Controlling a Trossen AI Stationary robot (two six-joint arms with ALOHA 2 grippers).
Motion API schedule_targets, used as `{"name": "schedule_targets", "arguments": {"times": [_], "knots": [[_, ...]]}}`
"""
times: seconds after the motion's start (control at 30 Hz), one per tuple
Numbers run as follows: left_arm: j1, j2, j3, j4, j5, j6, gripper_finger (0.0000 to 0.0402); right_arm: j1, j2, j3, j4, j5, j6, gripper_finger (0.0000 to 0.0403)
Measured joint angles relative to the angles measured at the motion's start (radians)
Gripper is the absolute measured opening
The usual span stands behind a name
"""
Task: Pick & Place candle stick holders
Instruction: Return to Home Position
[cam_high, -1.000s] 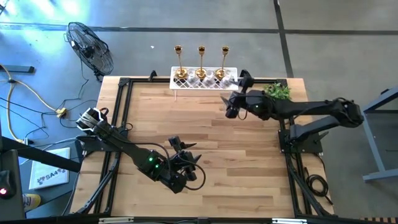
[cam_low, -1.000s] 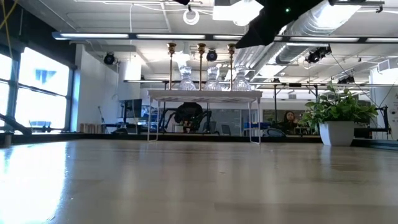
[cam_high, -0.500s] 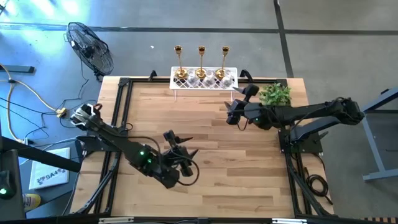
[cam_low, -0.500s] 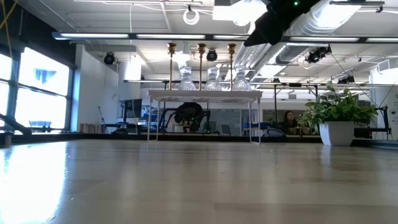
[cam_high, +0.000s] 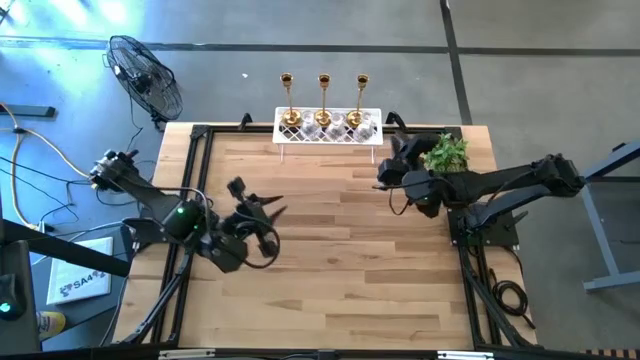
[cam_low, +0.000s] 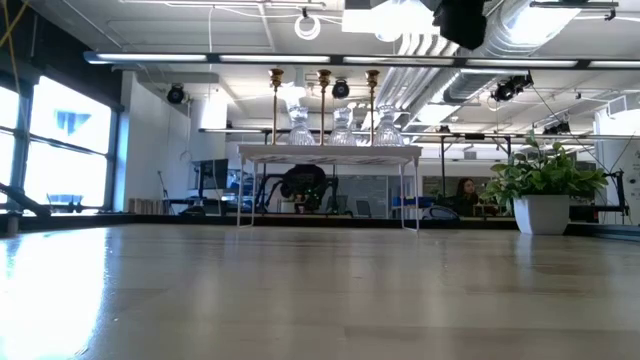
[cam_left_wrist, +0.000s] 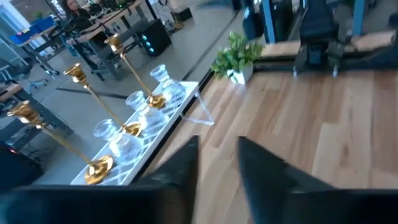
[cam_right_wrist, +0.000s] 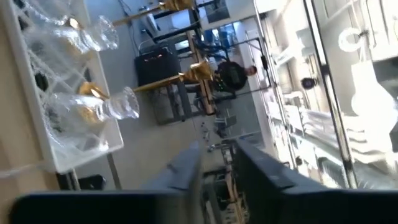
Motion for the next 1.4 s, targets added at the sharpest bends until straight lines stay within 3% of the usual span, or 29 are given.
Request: {"name": "schedule_targets", "arguments": {"times": [0.07,0.13,0.33,0.43,0.5,0.63,0.8,0.9,1.07,1.23,1.4], "knots": [[0.000,-0.016,0.000,-0.035,0.009,0.001,0.0047,0.003,-0.026,0.016,-0.063,-0.007,-0.013,0.0051],[0.000,-0.031,0.000,-0.072,0.014,-0.001,0.0014,0.006,-0.069,0.032,-0.126,-0.008,-0.014,0.0014],[0.000,-0.056,-0.001,-0.241,-0.018,-0.097,0.0004,0.007,-0.276,0.040,-0.268,-0.007,0.106,0.0009],[0.000,-0.083,-0.001,-0.382,-0.020,-0.233,0.0006,0.007,-0.412,0.040,-0.405,-0.108,0.271,0.0006],[-0.001,-0.096,0.000,-0.477,-0.020,-0.341,0.0004,0.006,-0.507,0.040,-0.521,-0.267,0.438,0.0005],[-0.046,-0.109,-0.006,-0.610,-0.038,-0.502,0.0002,0.006,-0.674,0.030,-0.661,-0.697,0.728,0.0003],[-0.171,-0.147,-0.128,-0.617,-0.174,-0.564,0.0001,0.007,-0.842,-0.080,-0.617,-1.164,0.764,0.0001],[-0.234,-0.197,-0.252,-0.617,-0.225,-0.704,0.0001,0.007,-0.936,-0.163,-0.506,-1.339,0.780,0.0001],[-0.317,-0.292,-0.488,-0.527,-0.250,-0.937,0.0001,0.007,-1.060,-0.311,-0.396,-1.383,0.799,0.0001],[-0.374,-0.370,-0.692,-0.323,-0.331,-1.025,0.0001,0.007,-1.135,-0.480,-0.254,-1.384,0.843,0.0000],[-0.418,-0.423,-0.819,-0.137,-0.298,-1.044,0.0000,0.007,-1.133,-0.653,0.022,-1.386,0.932,0.0000]]}}
